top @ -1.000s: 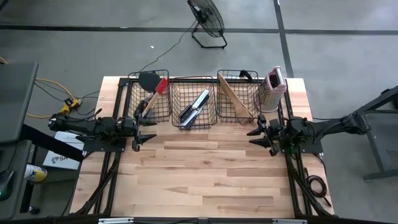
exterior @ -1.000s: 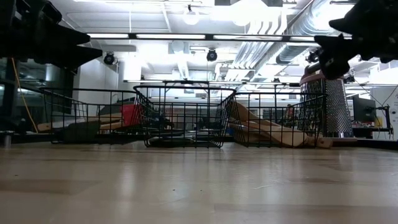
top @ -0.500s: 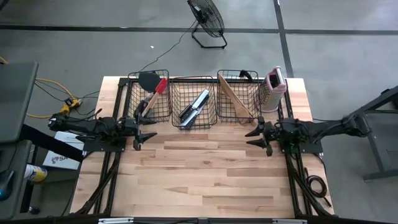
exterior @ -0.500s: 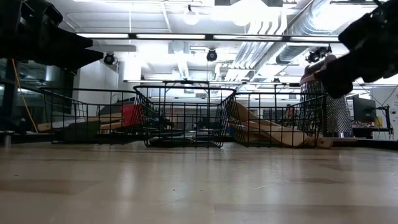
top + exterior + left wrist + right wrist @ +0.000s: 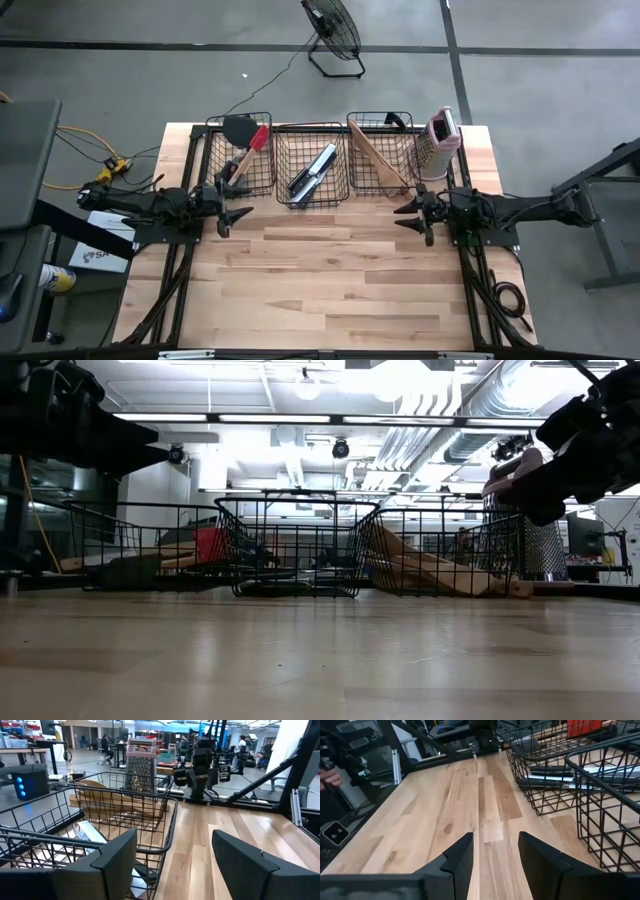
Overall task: Pick & Place Kitchen Items
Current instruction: Return to Home Position
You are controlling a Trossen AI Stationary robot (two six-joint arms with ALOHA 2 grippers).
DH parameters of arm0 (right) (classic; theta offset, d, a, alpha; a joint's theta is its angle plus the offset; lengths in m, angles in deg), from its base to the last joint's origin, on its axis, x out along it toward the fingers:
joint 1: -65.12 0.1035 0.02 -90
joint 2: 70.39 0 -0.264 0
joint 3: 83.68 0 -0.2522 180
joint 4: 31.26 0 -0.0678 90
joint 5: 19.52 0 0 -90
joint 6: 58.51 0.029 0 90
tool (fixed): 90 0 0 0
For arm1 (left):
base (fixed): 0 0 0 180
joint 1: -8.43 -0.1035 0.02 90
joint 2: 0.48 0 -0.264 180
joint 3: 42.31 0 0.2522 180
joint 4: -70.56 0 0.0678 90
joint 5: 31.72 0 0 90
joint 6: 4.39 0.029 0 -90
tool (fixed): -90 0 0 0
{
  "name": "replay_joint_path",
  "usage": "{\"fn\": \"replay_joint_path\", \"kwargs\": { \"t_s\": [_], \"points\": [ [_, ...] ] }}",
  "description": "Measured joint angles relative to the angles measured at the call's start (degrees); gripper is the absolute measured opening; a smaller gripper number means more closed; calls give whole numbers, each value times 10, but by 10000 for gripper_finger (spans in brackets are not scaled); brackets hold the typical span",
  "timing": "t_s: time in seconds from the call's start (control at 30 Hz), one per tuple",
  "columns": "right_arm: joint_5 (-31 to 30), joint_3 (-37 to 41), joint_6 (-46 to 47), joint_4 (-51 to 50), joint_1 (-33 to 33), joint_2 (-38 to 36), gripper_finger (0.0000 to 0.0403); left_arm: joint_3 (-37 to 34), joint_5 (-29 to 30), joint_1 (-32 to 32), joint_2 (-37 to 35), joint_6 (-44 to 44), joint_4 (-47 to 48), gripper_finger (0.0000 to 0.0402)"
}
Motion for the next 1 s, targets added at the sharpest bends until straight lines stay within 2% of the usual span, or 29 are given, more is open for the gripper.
{"fn": "replay_joint_path", "kwargs": {
  "t_s": [1.0],
  "points": [
    [2,0,17,-1,0,0,149,0,0,0,0,0,-3,253]
  ]
}}
